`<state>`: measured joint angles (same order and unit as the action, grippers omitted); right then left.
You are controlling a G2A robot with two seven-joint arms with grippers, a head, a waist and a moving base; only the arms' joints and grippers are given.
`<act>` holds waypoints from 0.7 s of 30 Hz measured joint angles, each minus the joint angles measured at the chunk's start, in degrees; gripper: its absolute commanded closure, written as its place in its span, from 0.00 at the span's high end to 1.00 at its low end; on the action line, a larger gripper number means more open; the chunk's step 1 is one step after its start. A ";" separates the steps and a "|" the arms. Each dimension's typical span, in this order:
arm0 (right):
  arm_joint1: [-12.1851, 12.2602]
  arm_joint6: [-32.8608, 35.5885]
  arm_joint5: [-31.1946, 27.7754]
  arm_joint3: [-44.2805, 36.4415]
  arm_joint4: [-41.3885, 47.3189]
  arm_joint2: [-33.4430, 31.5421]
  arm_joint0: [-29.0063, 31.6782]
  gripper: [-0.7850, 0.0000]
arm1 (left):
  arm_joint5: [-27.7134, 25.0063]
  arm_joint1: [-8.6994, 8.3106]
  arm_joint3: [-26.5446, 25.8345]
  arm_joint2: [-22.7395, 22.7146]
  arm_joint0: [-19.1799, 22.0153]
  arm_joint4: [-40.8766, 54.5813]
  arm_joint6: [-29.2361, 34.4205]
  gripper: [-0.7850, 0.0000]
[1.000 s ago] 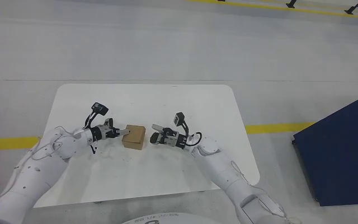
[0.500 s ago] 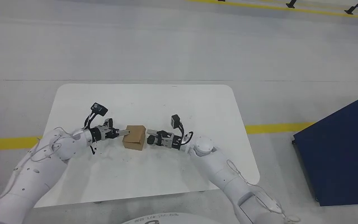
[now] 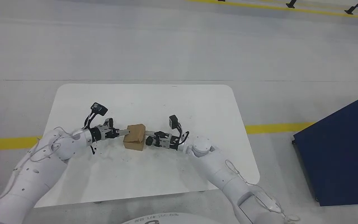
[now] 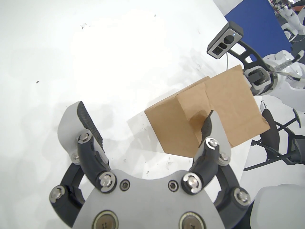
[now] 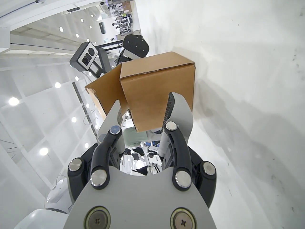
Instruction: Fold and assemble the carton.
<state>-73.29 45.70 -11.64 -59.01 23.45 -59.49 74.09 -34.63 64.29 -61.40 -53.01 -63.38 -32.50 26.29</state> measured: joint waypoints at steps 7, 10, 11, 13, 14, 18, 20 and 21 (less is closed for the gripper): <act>0.58 3.30 -2.91 -1.48 2.02 -1.76 1.71 0.57 | -0.22 0.10 0.33 -0.04 0.04 0.09 0.36 1.00; 0.69 3.62 -3.00 -2.30 1.67 -1.72 2.12 0.51 | -0.09 0.24 0.37 0.25 0.08 -0.08 0.46 1.00; 0.70 3.62 -3.03 -2.47 1.60 -1.70 2.19 0.50 | -0.06 0.28 0.39 0.32 0.09 -0.13 0.46 1.00; 0.71 3.62 -3.00 -2.72 1.46 -1.57 2.26 0.49 | 0.00 0.35 0.45 0.43 0.10 -0.23 0.41 1.00; 0.71 3.57 -2.85 -2.75 1.26 -1.46 2.24 0.48 | 0.01 0.37 0.48 0.46 0.12 -0.29 0.41 1.00; 0.59 2.59 -1.26 -2.42 0.24 -0.71 1.68 0.47 | -0.06 0.43 0.64 0.39 0.21 -0.30 0.35 1.00; 0.50 2.42 -0.88 -2.13 0.23 -0.45 1.40 0.47 | -0.03 0.44 0.66 0.28 0.20 -0.29 0.28 1.00; 0.48 2.42 -0.83 -2.01 0.26 -0.37 1.31 0.47 | -0.02 0.44 0.66 0.25 0.18 -0.29 0.24 1.00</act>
<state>-72.81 48.12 -12.47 -61.02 23.71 -59.86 75.40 -34.65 64.73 -60.74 -52.76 -63.20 -32.80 26.53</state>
